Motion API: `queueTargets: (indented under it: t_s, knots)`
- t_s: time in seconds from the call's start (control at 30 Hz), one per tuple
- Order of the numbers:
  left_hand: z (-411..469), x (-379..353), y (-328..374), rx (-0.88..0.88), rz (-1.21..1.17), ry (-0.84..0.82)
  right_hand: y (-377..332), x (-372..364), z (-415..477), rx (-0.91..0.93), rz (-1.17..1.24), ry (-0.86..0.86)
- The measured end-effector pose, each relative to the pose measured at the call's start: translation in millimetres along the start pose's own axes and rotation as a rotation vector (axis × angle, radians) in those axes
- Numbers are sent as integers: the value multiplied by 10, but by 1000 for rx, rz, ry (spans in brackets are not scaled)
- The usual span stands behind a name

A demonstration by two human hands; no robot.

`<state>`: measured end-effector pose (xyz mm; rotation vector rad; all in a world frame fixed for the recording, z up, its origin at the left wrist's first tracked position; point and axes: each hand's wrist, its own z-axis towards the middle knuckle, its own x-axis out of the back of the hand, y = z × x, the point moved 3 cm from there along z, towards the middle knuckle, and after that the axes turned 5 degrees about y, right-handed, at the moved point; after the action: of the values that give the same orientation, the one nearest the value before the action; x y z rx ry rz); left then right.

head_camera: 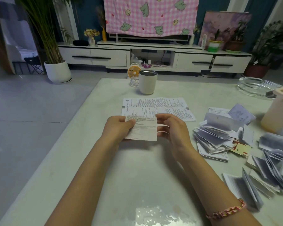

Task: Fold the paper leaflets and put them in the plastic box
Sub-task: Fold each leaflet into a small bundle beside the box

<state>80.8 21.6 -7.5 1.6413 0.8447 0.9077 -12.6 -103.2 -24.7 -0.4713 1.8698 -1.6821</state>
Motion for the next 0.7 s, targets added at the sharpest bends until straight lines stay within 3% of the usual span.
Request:
queueTargets:
  t_s: [0.13,0.23,0.5,0.7]
  knots:
    - [-17,16,23,-46,95,-89,-8,1,13,91,-182,-51]
    - [-33,-2,31,-73,157,-131,25,-9,10,29,-249,-197]
    - [-80,-48,65,-198,327,-213,44,25,-50,39,-410,-374]
    - [-97,-69,38,-25,181,-250,-1,16,-46,10,-180,-293]
